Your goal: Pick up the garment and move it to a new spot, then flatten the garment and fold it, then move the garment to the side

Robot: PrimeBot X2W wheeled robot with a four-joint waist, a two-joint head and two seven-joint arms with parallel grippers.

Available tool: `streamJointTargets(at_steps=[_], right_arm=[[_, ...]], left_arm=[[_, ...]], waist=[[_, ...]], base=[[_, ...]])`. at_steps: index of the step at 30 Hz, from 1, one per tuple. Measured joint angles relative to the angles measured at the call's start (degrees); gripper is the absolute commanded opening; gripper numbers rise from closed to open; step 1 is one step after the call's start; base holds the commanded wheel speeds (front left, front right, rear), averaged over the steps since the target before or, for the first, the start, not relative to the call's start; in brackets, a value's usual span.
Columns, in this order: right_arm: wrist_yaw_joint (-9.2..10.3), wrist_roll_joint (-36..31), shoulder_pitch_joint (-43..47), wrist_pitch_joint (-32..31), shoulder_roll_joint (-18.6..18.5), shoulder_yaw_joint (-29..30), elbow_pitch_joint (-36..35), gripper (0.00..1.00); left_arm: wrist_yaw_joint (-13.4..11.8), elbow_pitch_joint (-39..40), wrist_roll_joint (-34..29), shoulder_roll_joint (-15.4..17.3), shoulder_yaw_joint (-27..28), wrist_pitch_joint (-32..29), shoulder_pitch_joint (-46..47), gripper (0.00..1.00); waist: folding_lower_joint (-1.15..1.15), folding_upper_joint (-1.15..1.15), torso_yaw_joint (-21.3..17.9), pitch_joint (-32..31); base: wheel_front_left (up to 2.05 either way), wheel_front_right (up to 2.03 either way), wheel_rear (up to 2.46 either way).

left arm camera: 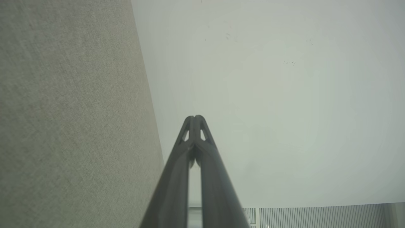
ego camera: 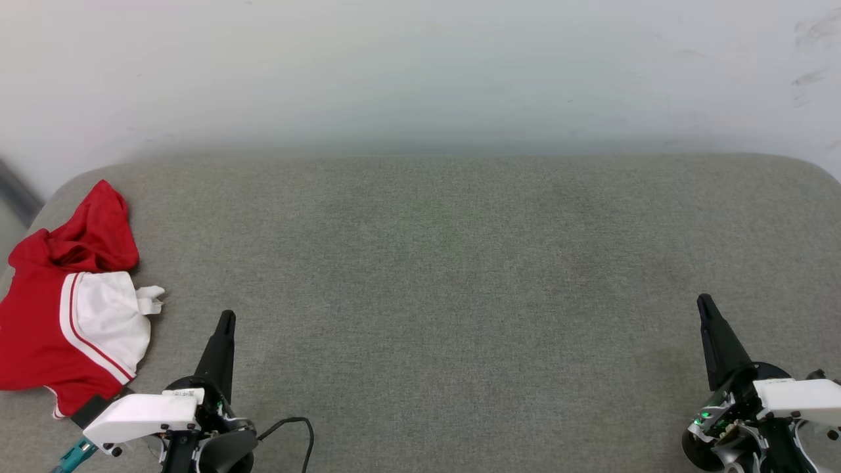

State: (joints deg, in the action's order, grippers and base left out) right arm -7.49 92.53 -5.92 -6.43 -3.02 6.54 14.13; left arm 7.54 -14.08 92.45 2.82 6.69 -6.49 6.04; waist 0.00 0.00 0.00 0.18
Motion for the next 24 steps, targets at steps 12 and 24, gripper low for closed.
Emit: streamJointTargets(at_steps=[12, 24], right_arm=[[0.0, 0.0, 0.0, 0.0, 0.0, 0.0, 0.0, 0.0], [0.0, 0.0, 0.0, 0.0, 0.0, 0.0, 0.0, 0.0]], left_arm=[[0.0, 0.0, 0.0, 0.0, 0.0, 0.0, 0.0, 0.0], [0.0, 0.0, 0.0, 0.0, 0.0, 0.0, 0.0, 0.0]], waist=[[0.0, 0.0, 0.0, 0.0], [0.0, 0.0, 0.0, 0.0]], base=[[0.0, 0.0, 0.0], [0.0, 0.0, 0.0]])
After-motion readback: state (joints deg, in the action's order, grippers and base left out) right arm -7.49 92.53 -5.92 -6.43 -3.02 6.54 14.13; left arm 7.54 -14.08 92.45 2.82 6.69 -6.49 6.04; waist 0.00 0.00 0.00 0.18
